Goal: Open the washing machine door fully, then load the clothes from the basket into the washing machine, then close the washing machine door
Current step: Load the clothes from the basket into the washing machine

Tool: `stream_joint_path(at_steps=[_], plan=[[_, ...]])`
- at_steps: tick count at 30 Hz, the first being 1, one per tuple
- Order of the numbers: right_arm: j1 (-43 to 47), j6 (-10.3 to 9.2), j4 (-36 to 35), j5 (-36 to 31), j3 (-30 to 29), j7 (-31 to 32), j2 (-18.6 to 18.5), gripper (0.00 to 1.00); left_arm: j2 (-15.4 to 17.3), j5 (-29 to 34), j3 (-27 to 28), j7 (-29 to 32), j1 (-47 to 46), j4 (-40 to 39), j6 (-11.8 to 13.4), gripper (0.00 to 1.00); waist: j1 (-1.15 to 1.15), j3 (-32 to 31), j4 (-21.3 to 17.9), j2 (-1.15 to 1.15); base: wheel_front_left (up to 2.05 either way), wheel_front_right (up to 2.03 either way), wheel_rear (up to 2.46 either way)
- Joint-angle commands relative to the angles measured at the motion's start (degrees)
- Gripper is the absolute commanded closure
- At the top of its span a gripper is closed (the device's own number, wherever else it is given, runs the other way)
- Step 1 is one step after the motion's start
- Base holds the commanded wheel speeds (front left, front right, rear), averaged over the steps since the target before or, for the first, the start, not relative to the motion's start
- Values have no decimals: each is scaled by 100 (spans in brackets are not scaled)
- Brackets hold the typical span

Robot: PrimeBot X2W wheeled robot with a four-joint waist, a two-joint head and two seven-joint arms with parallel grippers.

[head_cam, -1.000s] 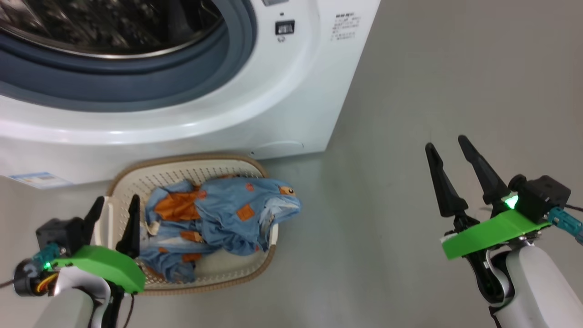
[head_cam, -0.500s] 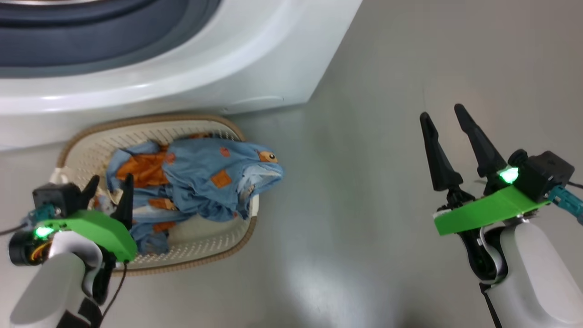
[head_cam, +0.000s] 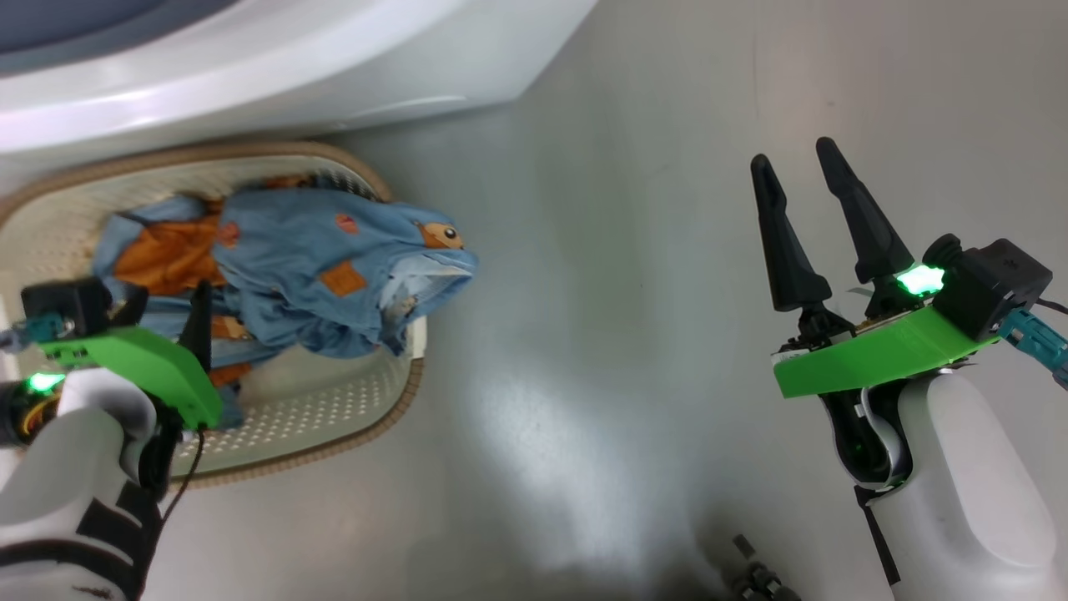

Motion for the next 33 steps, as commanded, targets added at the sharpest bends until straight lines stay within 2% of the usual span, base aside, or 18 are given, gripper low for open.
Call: stream_joint_path(at_steps=[1, 16, 22, 29, 30, 31, 32, 33], plan=[[39, 9, -160, -72, 85, -42, 46, 0, 242, -60, 57, 13, -46, 1, -9, 0, 0, 286, -222, 0, 0, 0, 0], [-124, 9, -328, -44, 170, -42, 266, 0, 638, -631, -439, 443, -769, 283, -13, 0, 0, 1062, -651, 0, 0, 0, 0], [-160, 9, -351, -44, 174, -42, 314, 0, 744, -910, -794, 648, -838, 63, -14, 0, 0, 1145, -742, 0, 0, 0, 0], [-180, 9, -350, -46, 232, -42, 349, 0, 842, -1262, -1028, 1079, -891, 213, -14, 0, 0, 1158, -842, 0, 0, 0, 0], [-175, 9, -353, -50, 232, -42, 350, 0, 866, -1276, -1086, 1163, -897, 248, -14, 3, 0, 1160, -848, 0, 0, 0, 0], [-168, 9, -356, -57, 225, -42, 351, 0, 897, -1274, -1115, 1184, -925, 318, -14, 12, 0, 1161, -851, 0, 0, 0, 0], [-160, 9, -357, -61, 222, -42, 351, 0, 912, -1276, -1123, 1169, -956, 400, -14, 40, 0, 1158, -856, 0, 0, 0, 0], [-154, 9, -357, -65, 220, -42, 350, 0, 909, -1280, -1135, 1150, -982, 460, -14, 58, 0, 1155, -863, 0, 0, 0, 0]])
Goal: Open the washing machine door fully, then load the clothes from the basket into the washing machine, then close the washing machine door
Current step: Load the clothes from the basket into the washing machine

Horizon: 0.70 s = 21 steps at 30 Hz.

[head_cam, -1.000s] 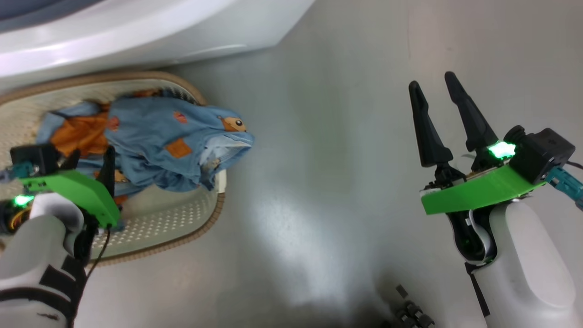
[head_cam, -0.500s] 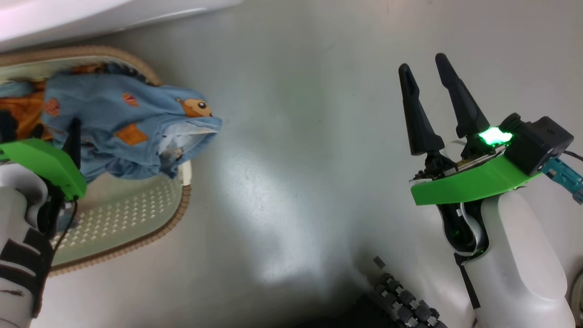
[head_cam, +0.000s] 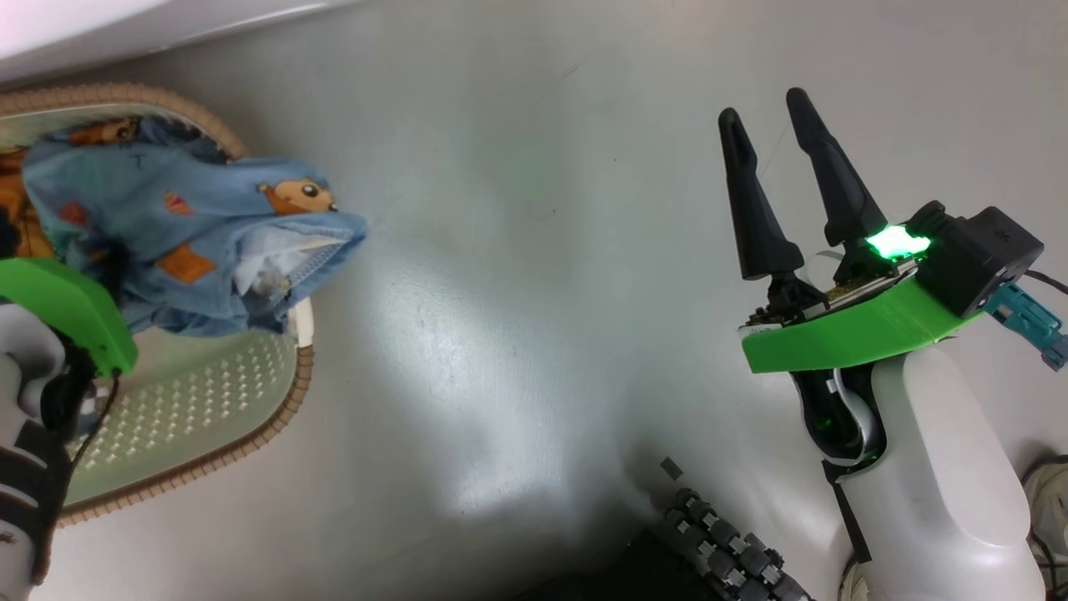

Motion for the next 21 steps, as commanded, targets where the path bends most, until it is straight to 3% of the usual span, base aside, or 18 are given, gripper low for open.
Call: stream_joint_path(at_steps=[1, 11, 21], plan=[[182, 9, -128, -68, 92, -27, 14, 0, 236, -34, 62, -57, 6, 44, -7, 98, 0, -6, -10, 0, 0, 0, 0], [176, 9, -105, -103, 69, -27, 15, 0, 142, -178, -145, -283, 78, 50, -7, 100, 0, -204, 56, 0, 0, 0, 0], [215, 9, -17, -69, 47, -27, -31, 0, 91, -557, -488, -784, 702, -455, -7, 100, 0, -1009, 324, 0, 0, 0, 0]])
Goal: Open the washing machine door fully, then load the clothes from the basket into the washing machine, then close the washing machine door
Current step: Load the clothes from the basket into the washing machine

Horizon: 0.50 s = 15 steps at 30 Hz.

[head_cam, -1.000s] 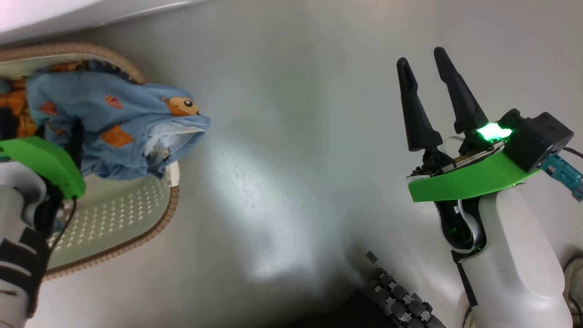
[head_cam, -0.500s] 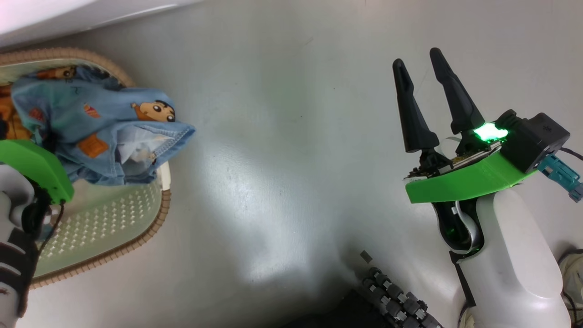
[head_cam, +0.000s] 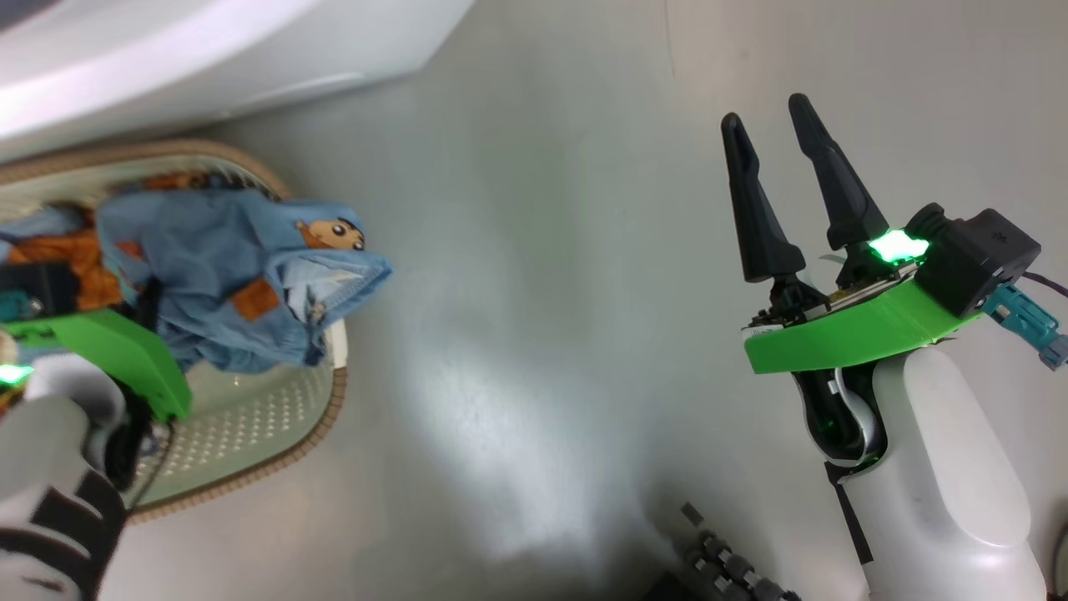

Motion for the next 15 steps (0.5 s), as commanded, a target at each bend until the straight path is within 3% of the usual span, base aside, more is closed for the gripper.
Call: stream_joint_path(at_steps=[1, 9, 15], plan=[[219, 9, -76, -30, 89, -27, -36, 0, 162, -64, 13, -153, 278, -154, -7, 100, 0, -453, 206, 0, 0, 0, 0], [363, 9, 75, 19, 110, -27, -176, 0, 166, -285, -320, -589, 863, -643, -8, 100, 0, -1336, 546, 0, 0, 0, 0], [558, 9, 200, 82, 122, -27, -306, 0, 176, -301, -190, -685, 1158, -1090, -8, 100, 0, -1973, 823, 0, 0, 0, 0]])
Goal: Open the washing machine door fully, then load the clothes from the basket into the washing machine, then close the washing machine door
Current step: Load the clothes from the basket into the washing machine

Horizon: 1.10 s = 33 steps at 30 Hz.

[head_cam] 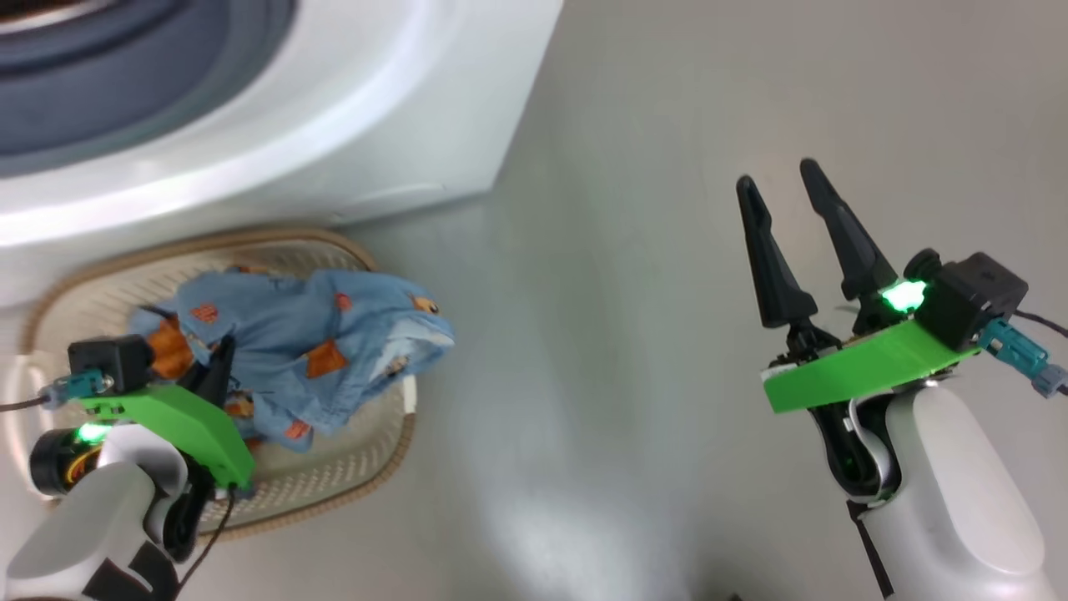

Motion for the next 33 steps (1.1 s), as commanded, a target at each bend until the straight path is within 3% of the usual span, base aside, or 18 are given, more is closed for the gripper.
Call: stream_joint_path(at_steps=[1, 6, 15, 23, 33], plan=[[239, 9, -80, 43, 123, -27, -50, 0, 215, 72, 293, -74, 185, -251, -9, 100, 0, -720, 430, 0, 0, 0, 0], [433, 9, 1, 106, 164, -27, -121, 0, 197, 482, 884, -77, 634, -895, 14, 100, 0, -1218, 605, 0, 0, 0, 0], [875, 9, 141, 263, 201, -27, -308, 0, 35, 1332, 1923, -78, 1835, -2302, 296, 100, 0, -2233, 910, 0, 0, 0, 0], [1229, 9, 158, 354, 138, -27, -437, 0, -95, 1725, 2413, -78, 2549, -3352, 492, 100, 0, -2738, 1133, 0, 0, 0, 0], [1525, 9, 105, 396, 72, -27, -600, 0, -187, 2341, 2763, -78, 3213, -4573, 975, 100, 0, -3115, 1343, 0, 0, 0, 0]])
